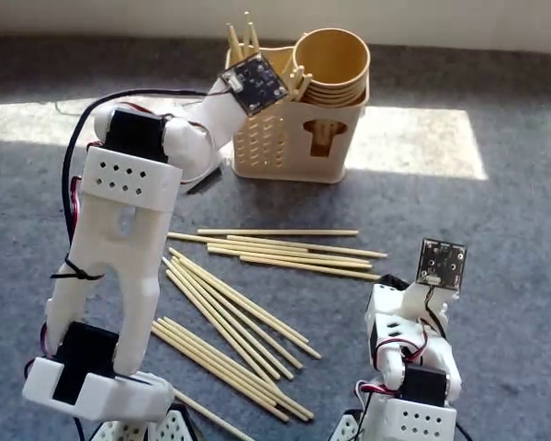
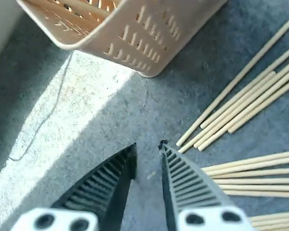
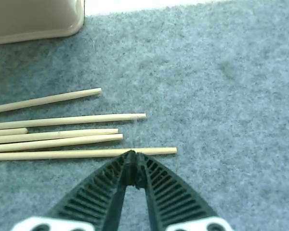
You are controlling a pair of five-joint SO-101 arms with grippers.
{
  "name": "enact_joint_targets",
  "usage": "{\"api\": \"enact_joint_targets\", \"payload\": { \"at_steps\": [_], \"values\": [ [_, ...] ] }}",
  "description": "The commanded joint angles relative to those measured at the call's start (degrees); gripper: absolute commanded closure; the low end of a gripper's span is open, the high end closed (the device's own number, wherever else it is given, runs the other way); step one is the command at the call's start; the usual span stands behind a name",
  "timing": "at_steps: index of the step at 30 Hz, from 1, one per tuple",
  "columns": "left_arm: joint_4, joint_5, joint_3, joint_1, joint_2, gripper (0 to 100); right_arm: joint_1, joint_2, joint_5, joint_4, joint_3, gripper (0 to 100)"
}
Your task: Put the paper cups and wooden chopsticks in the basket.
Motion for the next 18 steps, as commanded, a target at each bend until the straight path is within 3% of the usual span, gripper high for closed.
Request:
{"api": "enact_joint_targets", "payload": {
  "at_steps": [1,9,16,18],
  "values": [
    [5.9,-5.7,-2.6,-0.7,-0.4,91,0.6,-0.7,-0.3,0.3,6.8,99.2],
    [6.8,-13.6,10.9,3.1,-0.9,93,5.3,-0.7,-0.3,-0.7,6.8,99.2],
    [5.1,-13.0,20.0,14.6,-0.5,94,10.1,-0.7,-0.2,-2.6,6.8,99.2],
    [1.3,-9.2,22.3,16.8,-0.6,94,10.2,-0.7,-0.2,-2.9,6.8,99.2]
  ]
}}
